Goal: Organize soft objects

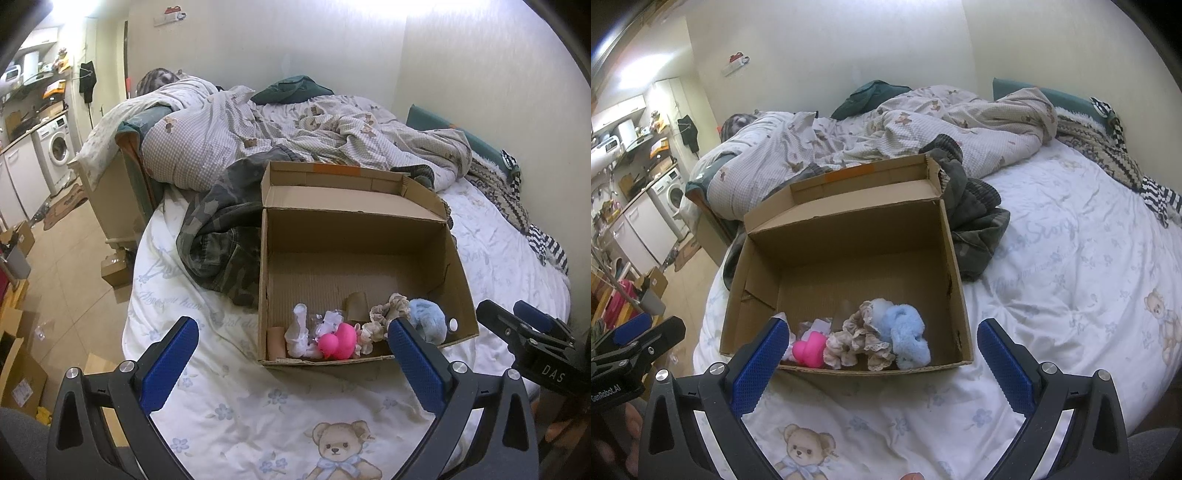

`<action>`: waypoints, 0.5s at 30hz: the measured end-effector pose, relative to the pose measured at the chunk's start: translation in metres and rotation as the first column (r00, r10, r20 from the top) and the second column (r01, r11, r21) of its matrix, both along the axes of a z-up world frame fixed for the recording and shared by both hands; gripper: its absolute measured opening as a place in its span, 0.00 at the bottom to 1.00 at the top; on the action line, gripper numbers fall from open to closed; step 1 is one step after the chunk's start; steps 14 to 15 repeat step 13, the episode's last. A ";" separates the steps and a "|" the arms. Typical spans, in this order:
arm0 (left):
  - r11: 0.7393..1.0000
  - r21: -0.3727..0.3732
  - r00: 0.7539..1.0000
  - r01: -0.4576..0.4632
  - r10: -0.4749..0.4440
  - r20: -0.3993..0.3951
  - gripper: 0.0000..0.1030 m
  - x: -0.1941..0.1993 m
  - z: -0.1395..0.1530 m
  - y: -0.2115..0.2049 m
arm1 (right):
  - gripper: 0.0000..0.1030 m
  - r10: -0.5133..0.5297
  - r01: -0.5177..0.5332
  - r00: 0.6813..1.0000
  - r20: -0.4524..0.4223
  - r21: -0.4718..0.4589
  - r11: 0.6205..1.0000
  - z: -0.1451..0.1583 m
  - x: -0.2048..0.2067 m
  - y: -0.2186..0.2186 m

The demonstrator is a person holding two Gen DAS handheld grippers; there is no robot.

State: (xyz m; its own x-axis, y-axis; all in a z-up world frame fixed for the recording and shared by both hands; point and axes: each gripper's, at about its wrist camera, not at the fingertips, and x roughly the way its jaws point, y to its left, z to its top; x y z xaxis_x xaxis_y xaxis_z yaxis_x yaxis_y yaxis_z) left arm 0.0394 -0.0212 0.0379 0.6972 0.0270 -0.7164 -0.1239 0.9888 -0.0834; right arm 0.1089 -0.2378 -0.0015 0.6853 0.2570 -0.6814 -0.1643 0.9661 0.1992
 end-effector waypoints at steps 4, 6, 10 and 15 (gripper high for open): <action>1.000 0.000 1.000 0.000 0.000 0.000 0.99 0.000 0.000 0.000 | 1.00 0.002 -0.002 1.000 -0.001 -0.001 1.000 -0.001 0.000 0.000; 1.000 0.000 1.000 0.000 0.000 0.000 0.99 0.000 0.000 0.001 | 1.00 0.001 -0.001 1.000 -0.001 -0.002 1.000 0.000 0.000 0.000; 1.000 0.000 1.000 0.000 0.000 0.000 0.99 -0.001 -0.001 0.001 | 1.00 0.004 -0.004 1.000 -0.003 -0.003 1.000 -0.001 0.000 0.000; 1.000 0.005 1.000 -0.003 0.003 0.001 0.99 0.000 0.000 0.001 | 1.00 0.004 -0.004 1.000 -0.001 -0.004 1.000 -0.001 0.000 0.000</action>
